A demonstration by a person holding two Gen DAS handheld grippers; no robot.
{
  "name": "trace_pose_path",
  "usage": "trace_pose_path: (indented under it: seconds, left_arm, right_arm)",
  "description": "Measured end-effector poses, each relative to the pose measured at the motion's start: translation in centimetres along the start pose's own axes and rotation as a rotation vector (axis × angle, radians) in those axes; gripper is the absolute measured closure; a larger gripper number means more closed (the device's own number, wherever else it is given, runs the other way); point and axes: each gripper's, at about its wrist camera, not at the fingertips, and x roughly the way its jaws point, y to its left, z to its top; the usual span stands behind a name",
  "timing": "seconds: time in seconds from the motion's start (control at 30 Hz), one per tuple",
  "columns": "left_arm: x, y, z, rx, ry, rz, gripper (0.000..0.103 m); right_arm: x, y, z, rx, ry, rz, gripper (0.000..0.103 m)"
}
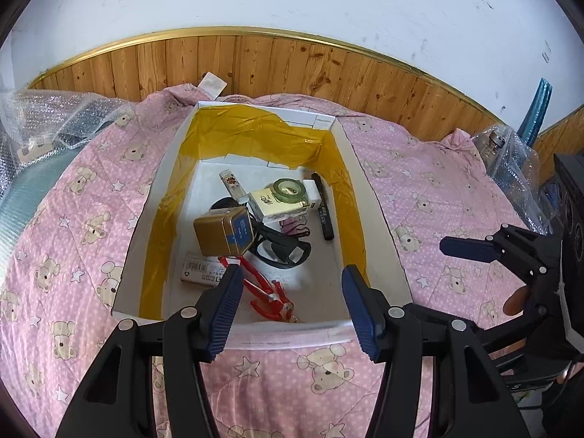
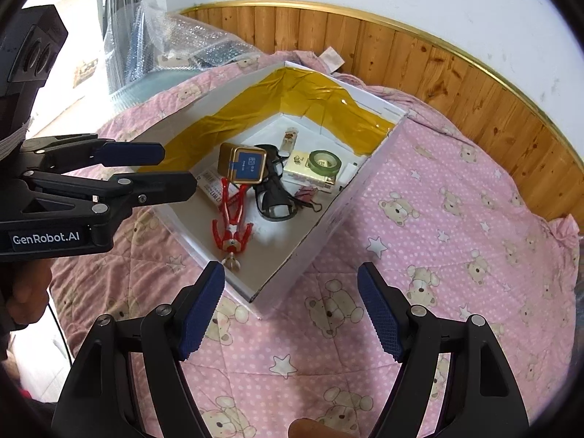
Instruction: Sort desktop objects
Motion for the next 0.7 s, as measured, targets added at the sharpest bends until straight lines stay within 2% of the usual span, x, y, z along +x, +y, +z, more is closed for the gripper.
trace_pose_path:
  seconds: [0.27, 0.57, 0.7]
  left_arm:
    - [-1.1, -0.6, -1.3, 0.063, 0.019, 0.043, 0.045]
    - [-1.5, -0.8, -1.4, 0.106, 0.060, 0.031, 0.045]
    - [-1.9, -0.9, -1.1, 0.130, 0.052, 0.037, 0.045]
  right_arm:
    - [-0.8, 0.6, -0.4, -0.067, 0.058, -0.013, 0.025]
    - [-0.1, 2.4, 0.1, -0.164, 0.130, -0.014, 0.025]
    - [-0.1, 3.0, 0.8, -0.191, 0.149, -0.002, 0.025]
